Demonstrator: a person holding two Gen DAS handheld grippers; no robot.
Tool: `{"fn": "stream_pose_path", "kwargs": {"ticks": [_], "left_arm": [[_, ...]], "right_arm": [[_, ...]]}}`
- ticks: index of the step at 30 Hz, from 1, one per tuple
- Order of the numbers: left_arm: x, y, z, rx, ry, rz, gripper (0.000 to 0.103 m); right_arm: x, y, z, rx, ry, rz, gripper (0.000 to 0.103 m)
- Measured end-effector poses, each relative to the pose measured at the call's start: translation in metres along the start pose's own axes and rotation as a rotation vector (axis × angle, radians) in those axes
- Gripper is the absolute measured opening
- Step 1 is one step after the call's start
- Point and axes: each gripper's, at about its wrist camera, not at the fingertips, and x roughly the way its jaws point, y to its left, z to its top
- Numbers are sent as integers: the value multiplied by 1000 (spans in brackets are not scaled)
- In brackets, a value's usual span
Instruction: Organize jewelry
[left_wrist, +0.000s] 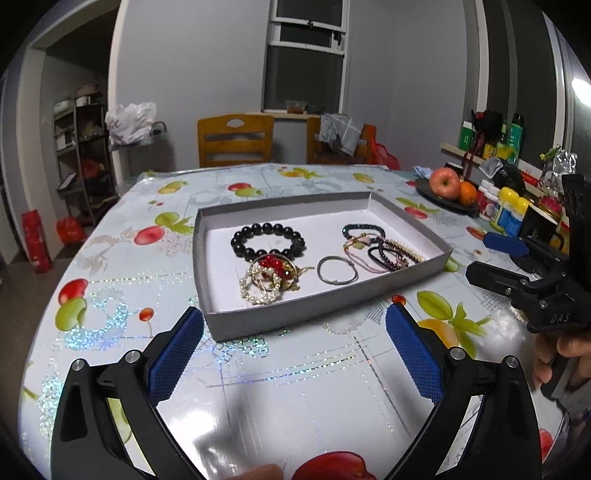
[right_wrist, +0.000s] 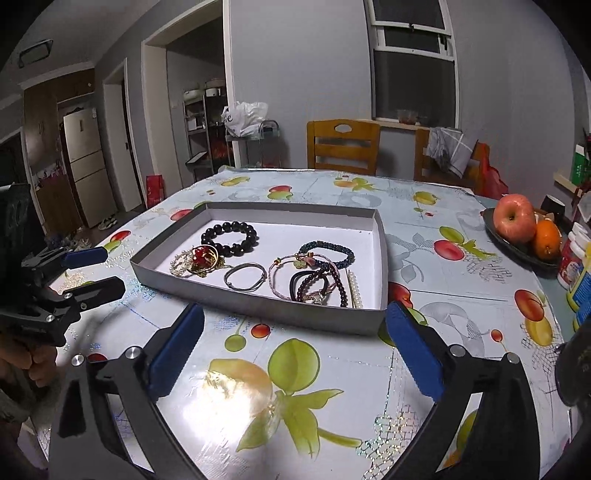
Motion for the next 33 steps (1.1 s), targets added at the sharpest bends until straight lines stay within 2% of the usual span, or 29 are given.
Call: {"fn": "stream_pose_path", "kwargs": {"ticks": [10,16,33], "left_arm": [[-9,-9,-3,31,-35,10,98],[-10,-7,-2,12,-37,4,98],[-8,4,0,-35,-32,-2,98]], "right_arm": [[-14,6,-4,-15,-65,-50,97],[-19,5,-5,-14,-94,-69,97],[-19,-5,-5,29,-91,-54,97]]}}
